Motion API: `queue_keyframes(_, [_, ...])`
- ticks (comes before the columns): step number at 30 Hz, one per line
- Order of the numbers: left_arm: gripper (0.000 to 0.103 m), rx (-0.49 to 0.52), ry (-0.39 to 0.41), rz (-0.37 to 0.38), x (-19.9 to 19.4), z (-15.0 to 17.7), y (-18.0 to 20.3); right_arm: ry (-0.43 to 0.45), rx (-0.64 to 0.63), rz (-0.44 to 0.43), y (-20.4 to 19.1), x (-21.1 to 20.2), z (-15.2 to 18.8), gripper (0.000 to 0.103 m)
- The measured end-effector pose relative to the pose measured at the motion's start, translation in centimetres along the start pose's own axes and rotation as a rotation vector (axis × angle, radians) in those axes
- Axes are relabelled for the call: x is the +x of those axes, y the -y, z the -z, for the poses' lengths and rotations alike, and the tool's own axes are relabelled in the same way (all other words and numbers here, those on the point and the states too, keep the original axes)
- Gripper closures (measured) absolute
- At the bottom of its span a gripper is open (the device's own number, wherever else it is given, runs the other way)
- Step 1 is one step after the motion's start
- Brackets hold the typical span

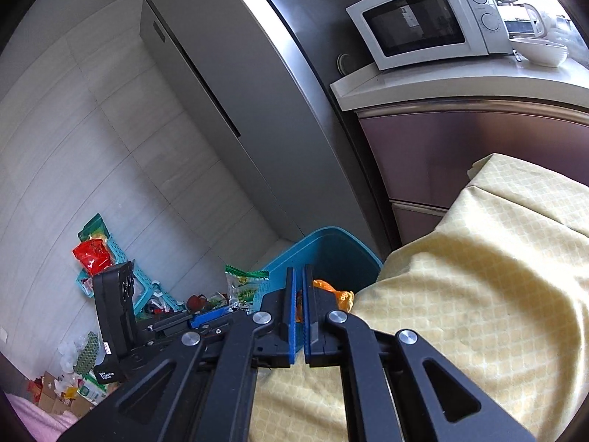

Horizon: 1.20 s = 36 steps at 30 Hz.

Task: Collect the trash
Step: 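Carry the wrapper and orange peel over the teal bin, then open the left tool over the bin while the right tool releases the orange peel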

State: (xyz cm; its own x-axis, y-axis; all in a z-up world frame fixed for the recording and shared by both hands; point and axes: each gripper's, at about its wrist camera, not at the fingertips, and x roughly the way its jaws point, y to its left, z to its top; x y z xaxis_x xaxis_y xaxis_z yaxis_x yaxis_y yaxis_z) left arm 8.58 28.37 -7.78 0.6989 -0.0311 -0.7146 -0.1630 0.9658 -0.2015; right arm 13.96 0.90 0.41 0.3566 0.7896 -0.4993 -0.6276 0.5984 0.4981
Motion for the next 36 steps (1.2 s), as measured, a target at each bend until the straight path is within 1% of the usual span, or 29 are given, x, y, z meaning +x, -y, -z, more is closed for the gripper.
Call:
queue_keyframes(7, [0.080, -0.002, -0.014, -0.017, 1.0, -0.1, -0.7, -0.051, -0.014, -0.010, -0.6, 3.5, -0.6, 0.101])
queue_keyframes(17, [0.079, -0.010, -0.042, -0.036, 2.5, -0.4, -1.3, -0.126, 0.001, 0.004, -0.2, 7.9, 0.0, 0.101])
queue_keyframes(24, [0.079, -0.033, -0.071, -0.029, 4.2, -0.5, -2.0, -0.170, 0.015, 0.025, 0.2, 10.1, 0.5, 0.101])
queue_keyframes(29, [0.077, -0.059, -0.095, -0.007, 5.5, -0.3, -2.3, -0.194, 0.027, 0.038, 0.5, 11.7, 0.5, 0.101])
queue_keyframes(33, [0.073, -0.086, -0.102, 0.007, 6.6, -0.2, -2.6, -0.208, 0.049, 0.050, 0.8, 12.6, 0.6, 0.100])
queue_keyframes(34, [0.070, -0.086, -0.098, 0.009, 6.8, -0.2, -2.6, -0.209, 0.055, 0.050, 0.9, 12.5, 0.8, 0.099])
queue_keyframes(36, [0.068, -0.087, -0.095, 0.006, 7.1, -0.1, -2.7, -0.212, 0.063, 0.054, 1.1, 12.5, 1.0, 0.098])
